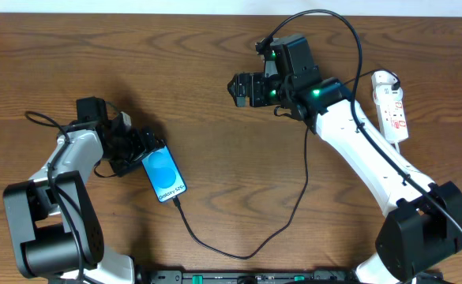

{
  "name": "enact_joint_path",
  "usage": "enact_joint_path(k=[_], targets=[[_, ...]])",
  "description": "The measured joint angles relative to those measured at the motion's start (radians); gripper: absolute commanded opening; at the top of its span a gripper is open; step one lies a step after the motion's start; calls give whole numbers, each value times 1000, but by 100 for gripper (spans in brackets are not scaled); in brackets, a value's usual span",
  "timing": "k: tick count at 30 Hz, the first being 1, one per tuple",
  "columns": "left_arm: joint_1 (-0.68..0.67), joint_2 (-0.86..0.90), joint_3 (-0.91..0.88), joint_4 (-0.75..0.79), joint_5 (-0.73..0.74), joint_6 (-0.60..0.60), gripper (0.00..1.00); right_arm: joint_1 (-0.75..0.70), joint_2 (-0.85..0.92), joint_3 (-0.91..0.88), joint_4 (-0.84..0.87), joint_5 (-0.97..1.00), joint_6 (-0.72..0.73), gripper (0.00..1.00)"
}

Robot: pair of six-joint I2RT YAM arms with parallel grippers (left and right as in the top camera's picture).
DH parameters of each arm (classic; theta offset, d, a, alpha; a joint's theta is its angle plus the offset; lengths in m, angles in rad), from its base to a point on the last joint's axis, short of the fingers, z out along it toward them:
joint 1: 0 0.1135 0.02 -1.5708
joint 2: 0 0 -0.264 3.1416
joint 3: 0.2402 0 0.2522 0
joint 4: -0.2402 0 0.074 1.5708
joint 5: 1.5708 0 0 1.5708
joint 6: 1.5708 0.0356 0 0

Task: Plug charger to phone and switch on socket
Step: 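Set the phone flat on the table and open the left gripper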

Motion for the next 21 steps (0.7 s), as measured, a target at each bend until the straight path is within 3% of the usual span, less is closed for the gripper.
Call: enact_joint_path(k=[13,21], targets=[[0,-13,0,-13,-83,-19,88,0,0,0,0,0,0,99],[0,-69,7,-127,-219,-18,89,0,0,0,0,0,0,99]])
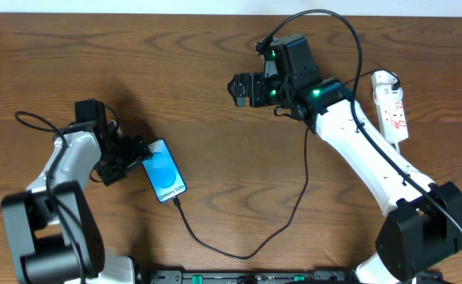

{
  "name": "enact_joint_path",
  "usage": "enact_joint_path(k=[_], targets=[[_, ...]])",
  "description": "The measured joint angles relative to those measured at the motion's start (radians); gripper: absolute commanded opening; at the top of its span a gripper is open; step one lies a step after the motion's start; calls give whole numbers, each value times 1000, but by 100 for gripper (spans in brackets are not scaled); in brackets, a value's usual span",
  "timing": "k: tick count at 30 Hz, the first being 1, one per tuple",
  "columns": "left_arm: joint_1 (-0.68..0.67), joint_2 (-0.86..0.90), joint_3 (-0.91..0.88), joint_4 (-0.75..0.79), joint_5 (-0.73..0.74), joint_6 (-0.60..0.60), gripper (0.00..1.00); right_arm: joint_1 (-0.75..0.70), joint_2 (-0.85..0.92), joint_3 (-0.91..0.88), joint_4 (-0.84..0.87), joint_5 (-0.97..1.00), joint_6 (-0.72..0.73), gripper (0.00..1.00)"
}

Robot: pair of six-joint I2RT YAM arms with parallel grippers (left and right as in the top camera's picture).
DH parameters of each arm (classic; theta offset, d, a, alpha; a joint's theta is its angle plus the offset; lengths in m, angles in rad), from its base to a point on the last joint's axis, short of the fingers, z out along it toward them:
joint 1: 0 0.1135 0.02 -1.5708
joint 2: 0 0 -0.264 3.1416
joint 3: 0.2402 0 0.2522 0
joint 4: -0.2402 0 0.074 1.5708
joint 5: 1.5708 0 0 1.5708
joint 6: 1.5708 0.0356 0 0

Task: Plug charger to phone and switch on socket
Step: 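Set the phone flat on the table and open the left gripper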

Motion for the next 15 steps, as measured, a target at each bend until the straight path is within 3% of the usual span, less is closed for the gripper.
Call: enact_joint_path(k=[10,15], targets=[[-13,-202,127,-165,-66,35,89,0,0,0,3,0,0,99],[-105,-214,200,-252,-164,58,89,0,0,0,3,0,0,99]])
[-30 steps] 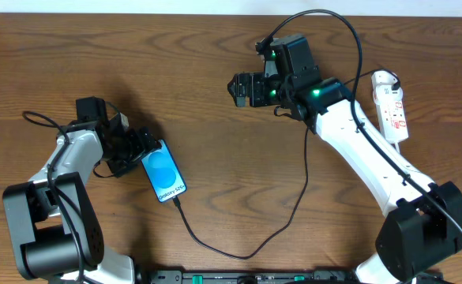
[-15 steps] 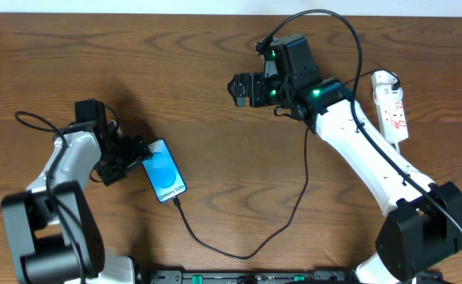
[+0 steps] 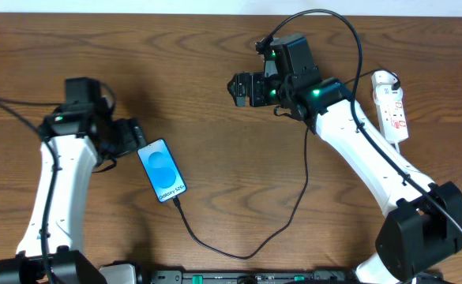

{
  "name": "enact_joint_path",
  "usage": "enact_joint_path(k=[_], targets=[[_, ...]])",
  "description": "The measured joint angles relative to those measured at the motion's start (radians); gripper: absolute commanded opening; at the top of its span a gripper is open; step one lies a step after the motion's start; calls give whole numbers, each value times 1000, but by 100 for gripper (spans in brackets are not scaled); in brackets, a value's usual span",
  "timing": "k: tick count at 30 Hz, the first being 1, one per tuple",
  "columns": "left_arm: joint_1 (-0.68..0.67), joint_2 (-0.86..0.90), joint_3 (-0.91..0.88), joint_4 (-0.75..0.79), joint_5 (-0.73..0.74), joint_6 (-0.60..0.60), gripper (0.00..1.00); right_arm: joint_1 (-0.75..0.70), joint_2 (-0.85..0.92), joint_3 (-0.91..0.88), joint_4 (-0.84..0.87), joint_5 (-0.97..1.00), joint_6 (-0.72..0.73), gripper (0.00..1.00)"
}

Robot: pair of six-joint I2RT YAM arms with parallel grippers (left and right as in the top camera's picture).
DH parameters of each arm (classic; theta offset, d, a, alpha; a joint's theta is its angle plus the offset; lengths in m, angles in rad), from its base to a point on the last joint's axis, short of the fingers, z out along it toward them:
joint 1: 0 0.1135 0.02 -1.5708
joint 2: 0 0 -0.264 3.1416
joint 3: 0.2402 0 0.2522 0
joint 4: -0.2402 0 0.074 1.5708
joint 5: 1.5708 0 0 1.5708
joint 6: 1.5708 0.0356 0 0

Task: Plug charger to phone and switch on socket

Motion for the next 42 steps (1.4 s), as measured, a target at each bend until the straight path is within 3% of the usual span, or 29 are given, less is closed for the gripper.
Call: enact_joint_path(k=[6,13,20,42], targets=[[-166,0,66,-50,-136,17,89,0,0,0,-2,0,-3,99],[-266,0,163,-111,-183,18,89,0,0,0,-5,1,-11,99],[-282,-5,255,-120,-196,18,89,0,0,0,-14,6,-24,99],[-282,-13,256,-120,-199,18,89,-3,0,0,-72,-2,-35,99]])
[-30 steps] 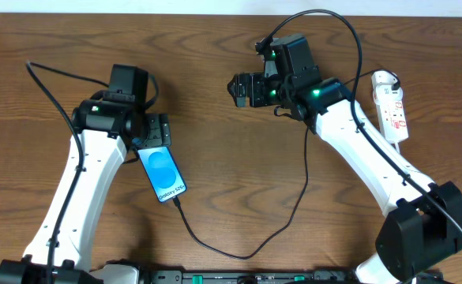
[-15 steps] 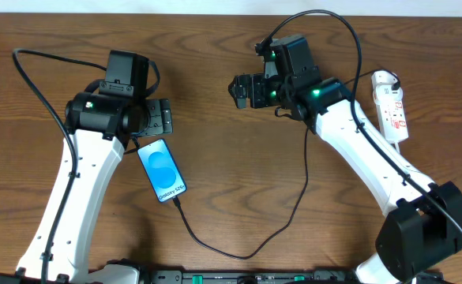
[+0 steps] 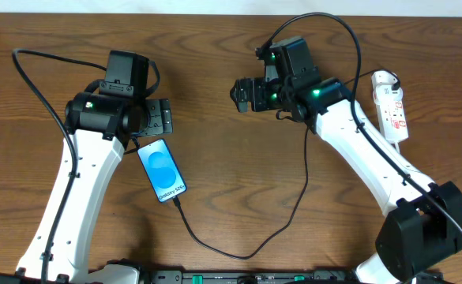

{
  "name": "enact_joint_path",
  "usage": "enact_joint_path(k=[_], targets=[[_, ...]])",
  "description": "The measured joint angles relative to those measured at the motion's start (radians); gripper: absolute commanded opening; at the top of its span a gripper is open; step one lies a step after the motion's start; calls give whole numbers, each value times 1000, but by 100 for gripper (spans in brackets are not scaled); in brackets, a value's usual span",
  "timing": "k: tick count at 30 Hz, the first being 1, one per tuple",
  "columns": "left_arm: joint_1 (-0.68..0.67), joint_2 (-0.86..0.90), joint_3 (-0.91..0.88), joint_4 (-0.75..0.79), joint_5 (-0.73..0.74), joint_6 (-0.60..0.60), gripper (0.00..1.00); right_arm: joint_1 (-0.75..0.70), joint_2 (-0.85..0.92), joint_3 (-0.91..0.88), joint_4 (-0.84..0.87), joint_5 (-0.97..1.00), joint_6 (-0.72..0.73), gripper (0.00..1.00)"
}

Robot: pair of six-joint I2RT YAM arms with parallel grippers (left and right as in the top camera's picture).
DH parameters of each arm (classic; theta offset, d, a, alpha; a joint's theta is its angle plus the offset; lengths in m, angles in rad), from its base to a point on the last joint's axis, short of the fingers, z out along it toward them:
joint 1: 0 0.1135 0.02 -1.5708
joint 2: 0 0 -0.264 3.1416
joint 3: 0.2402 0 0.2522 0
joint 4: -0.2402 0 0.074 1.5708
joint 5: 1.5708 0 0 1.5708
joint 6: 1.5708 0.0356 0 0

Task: Plug charger to phone and switch on socket

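The phone lies face up on the table, its screen blue. A black charger cable is plugged into its near end and loops across the front toward the right arm. At the far right lies the white power strip; its switch is too small to read. My left gripper hovers just beyond the phone's far end, open and holding nothing. Open too, my right gripper sits at mid table, well left of the strip.
The wooden table carries nothing else. A thick black cable arcs from the left arm at the far left. Another black cable loops over the right arm near the back edge.
My left arm has swung up and to the right, from the phone's left side to beyond its far end. The right gripper has shifted slightly. Phone and cable lie as before.
At first my left gripper was against the phone's upper left end, with the cable in the phone. It then stood back to the left, farther each time. Now it is beyond the phone's far end. The right arm stayed near mid table throughout.
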Motion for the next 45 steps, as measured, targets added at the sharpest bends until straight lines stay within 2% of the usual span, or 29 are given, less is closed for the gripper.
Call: enact_joint_path(k=[4,13,19,24,35,45], targets=[[0,0,0,0,0,0,89,-37,0,0,-36,-62,-29,99],[0,0,0,0,0,0,89,-238,0,0,-159,-228,-119,99],[0,0,0,-1,0,0,89,-322,0,0,-251,-292,-204,99],[0,0,0,-1,0,0,89,-383,0,31,-371,-306,-264,99],[0,0,0,0,0,0,89,-600,-2,256,-647,-314,-412,99],[0,0,0,-1,0,0,89,-792,-2,317,-721,-313,-504,99]])
